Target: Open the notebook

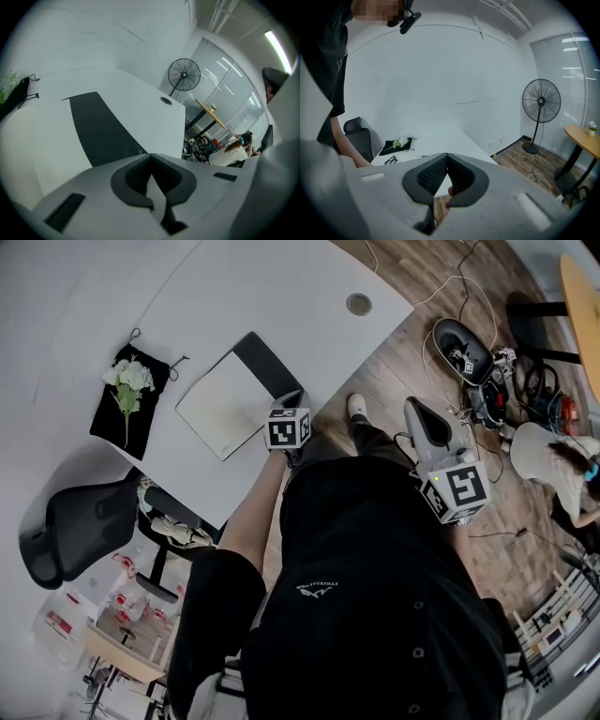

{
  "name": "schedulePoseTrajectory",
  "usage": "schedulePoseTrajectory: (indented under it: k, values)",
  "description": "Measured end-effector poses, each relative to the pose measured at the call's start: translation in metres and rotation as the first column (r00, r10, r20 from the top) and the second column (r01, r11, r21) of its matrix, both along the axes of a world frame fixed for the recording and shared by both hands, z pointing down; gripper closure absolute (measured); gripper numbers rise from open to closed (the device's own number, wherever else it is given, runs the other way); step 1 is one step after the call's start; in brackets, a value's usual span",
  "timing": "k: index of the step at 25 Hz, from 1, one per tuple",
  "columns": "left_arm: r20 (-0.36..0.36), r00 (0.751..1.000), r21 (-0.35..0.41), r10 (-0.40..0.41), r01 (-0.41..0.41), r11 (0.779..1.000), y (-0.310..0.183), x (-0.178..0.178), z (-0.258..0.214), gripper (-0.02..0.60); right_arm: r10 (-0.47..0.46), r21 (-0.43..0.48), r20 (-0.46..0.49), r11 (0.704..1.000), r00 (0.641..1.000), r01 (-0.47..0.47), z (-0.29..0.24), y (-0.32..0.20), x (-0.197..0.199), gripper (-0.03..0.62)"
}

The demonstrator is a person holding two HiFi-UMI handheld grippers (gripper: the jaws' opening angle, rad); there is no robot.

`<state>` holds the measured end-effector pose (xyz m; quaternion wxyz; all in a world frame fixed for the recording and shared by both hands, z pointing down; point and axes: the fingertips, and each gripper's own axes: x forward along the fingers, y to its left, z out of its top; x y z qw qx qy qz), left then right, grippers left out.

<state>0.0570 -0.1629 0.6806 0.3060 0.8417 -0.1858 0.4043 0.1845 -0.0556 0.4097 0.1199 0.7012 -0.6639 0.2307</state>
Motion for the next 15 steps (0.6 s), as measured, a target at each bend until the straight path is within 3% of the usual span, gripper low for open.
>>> schedulePoseTrajectory:
  k: [11, 15]
  values:
    - [0.018, 0.999, -0.033, -0.050, 0.051, 0.998, 0.003, 0.003, -0.001, 0.574, -0.029, -0.008, 0.014, 1.000, 0.999, 0.029, 0.005, 0.001, -0.009, 0.589]
    - [-0.015, 0.999, -0.086, -0.048, 0.047, 0.995, 0.011, 0.012, -0.007, 0.440, -0.063, -0.007, 0.020, 0.998, 0.998, 0.063, 0.003, 0.001, -0.013, 0.588]
